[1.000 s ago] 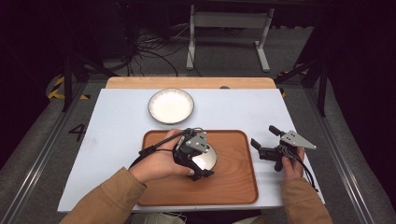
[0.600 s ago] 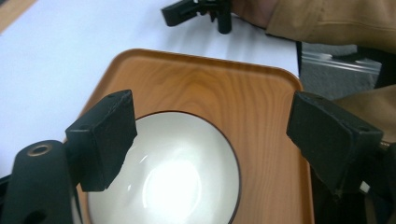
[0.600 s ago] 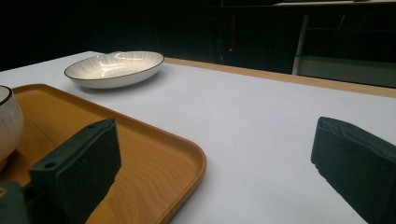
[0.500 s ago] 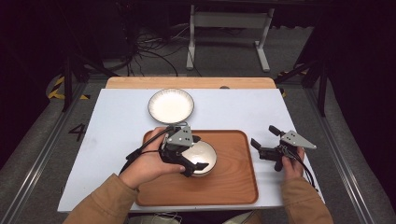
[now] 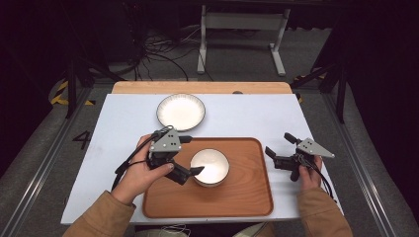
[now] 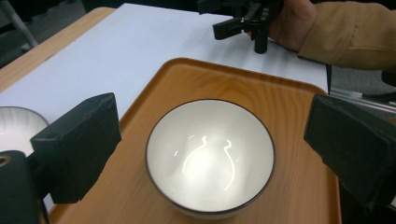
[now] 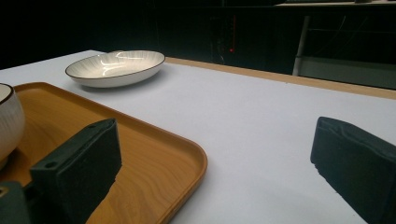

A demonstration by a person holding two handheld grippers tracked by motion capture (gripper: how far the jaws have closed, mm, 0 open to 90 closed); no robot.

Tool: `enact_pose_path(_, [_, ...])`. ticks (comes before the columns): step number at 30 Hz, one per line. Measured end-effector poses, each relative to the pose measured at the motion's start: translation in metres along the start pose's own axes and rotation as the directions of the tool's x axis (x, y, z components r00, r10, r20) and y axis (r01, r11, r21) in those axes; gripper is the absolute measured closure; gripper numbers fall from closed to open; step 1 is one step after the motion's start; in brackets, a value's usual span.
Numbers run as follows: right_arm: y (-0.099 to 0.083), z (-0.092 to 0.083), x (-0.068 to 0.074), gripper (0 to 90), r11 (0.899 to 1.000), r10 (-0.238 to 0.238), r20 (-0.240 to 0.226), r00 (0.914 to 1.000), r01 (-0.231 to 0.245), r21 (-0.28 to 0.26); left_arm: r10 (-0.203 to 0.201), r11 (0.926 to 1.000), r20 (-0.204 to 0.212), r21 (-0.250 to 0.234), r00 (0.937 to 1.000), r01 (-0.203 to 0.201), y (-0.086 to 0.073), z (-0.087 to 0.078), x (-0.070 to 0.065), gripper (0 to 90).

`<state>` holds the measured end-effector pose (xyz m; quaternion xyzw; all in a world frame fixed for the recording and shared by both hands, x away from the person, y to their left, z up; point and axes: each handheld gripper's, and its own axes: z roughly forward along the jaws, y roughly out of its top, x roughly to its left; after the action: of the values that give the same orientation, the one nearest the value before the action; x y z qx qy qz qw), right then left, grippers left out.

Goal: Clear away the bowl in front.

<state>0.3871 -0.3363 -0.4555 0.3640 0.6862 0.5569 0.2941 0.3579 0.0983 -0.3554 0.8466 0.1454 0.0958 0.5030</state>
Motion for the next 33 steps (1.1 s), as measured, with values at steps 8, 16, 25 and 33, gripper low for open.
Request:
enact_pose_path(8, [0.0,0.0,0.001,2.4,1.0,-0.011,0.001,0.9999,0.011,-0.004,-0.052,0.9984,-0.068,-0.025,0.9963,0.05,-0.018,-0.017,0.011,2.6])
enact_pose_path(16, [-0.001,-0.002,0.003,2.4,1.0,-0.021,0.006,0.9998,0.021,-0.021,-0.102,0.9943,-0.115,-0.044,0.9882,0.097,-0.039,-0.035,0.021,2.6])
enact_pose_path(25, [-0.002,-0.003,0.003,2.5,0.999,-0.029,0.005,0.9996,0.029,-0.032,-0.166,0.9826,-0.178,-0.113,0.9699,0.147,-0.065,-0.057,0.032,1.7])
enact_pose_path(33, [-0.002,-0.003,0.003,2.5,0.999,-0.027,0.001,0.9996,0.027,-0.037,-0.179,0.976,-0.207,-0.16,0.9619,0.147,-0.083,-0.067,0.038,1.4])
